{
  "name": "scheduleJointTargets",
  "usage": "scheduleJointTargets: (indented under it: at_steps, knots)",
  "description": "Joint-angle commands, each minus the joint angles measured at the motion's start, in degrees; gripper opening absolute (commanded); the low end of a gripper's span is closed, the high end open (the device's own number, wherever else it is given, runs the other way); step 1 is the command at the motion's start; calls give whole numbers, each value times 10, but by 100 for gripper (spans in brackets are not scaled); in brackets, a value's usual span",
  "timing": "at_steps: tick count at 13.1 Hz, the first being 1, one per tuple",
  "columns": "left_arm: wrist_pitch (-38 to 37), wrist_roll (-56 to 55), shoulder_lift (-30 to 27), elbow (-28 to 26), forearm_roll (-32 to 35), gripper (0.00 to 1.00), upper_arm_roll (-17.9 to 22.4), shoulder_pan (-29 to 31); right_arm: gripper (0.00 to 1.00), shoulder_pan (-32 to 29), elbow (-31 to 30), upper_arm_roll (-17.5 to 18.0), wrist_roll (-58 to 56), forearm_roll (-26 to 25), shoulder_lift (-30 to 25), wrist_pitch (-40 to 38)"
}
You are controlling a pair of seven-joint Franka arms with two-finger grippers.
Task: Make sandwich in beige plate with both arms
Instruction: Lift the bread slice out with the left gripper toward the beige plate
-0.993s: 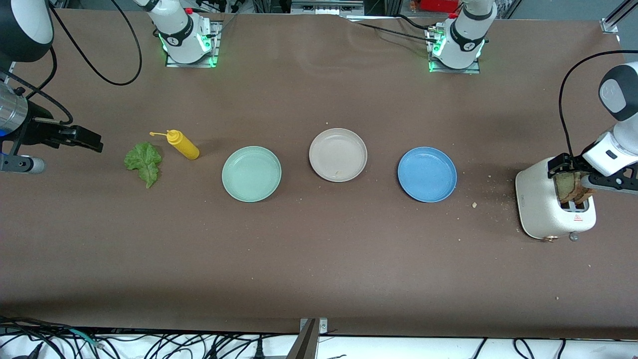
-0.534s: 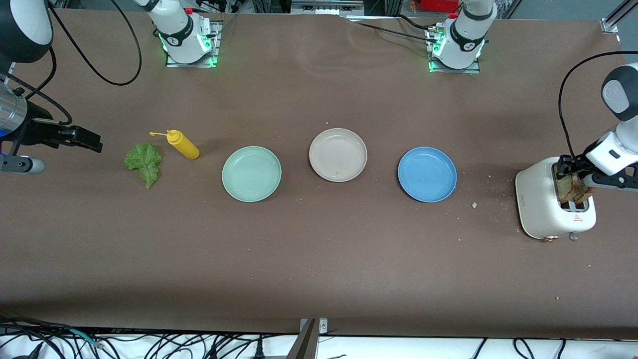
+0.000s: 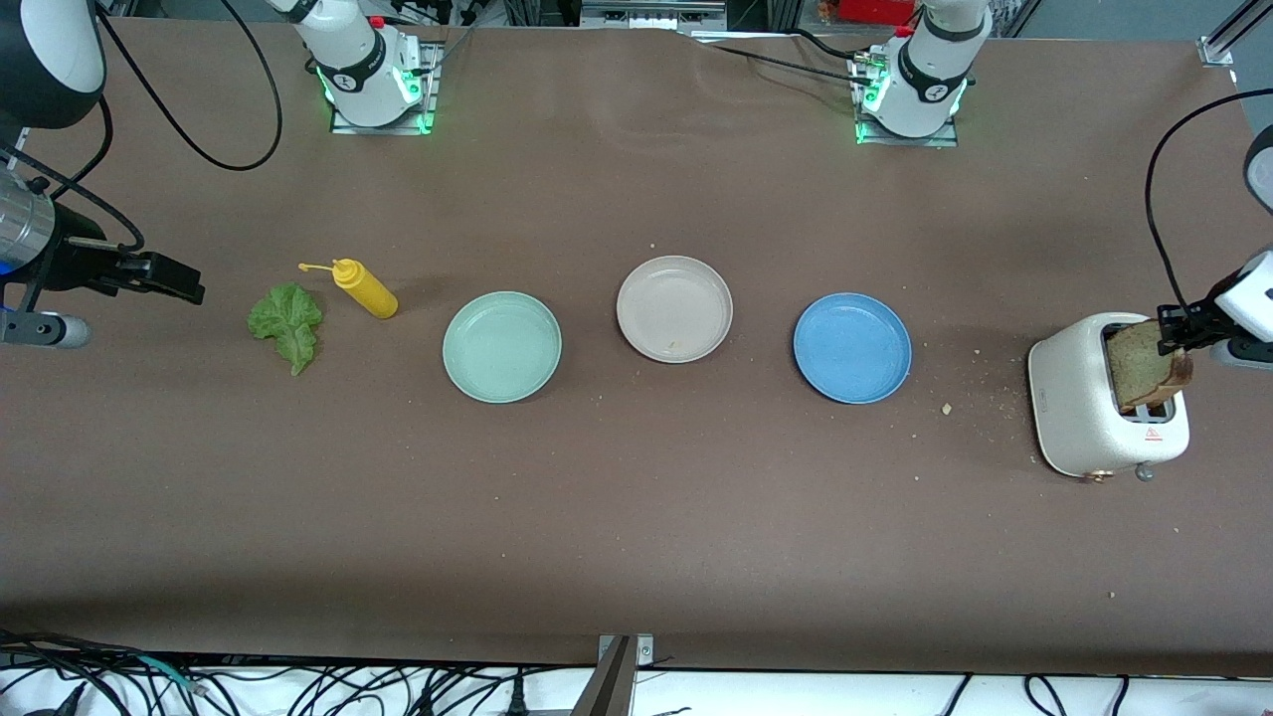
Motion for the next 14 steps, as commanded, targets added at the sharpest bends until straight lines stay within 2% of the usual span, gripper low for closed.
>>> scheduleJointTargets:
  at_steps: [1,3,4,7,9,10,11,14]
  knots:
    - [-123,9,-8,86,11,0,-33,4,100,-3,-6,-2,0,-9,-6,-3]
    - [-221,1,-10,142,2,0,-71,3,100,-3,-5,-2,0,-9,-6,-3]
    - [-260,-1,-10,159,-29,0,-99,4,100,-3,-4,-2,2,-9,-6,-3]
    - [-308,-28,-3,153,-156,0,-136,2,100,-2,-5,-2,2,-8,-6,-3]
    - [-362,-50,26,141,-252,0,-176,1,100,-3,-7,-2,1,-9,-6,-4]
    - [-372,-59,47,141,-293,0,-193,-2,100,-3,-7,-2,1,-9,-6,-4]
    - [-372,-59,67,141,-306,0,-209,-14,100,-3,-7,-2,1,-9,-6,-4]
    - [-344,-60,129,147,-334,0,-218,-93,100,-3,-7,-2,0,-9,-6,-4]
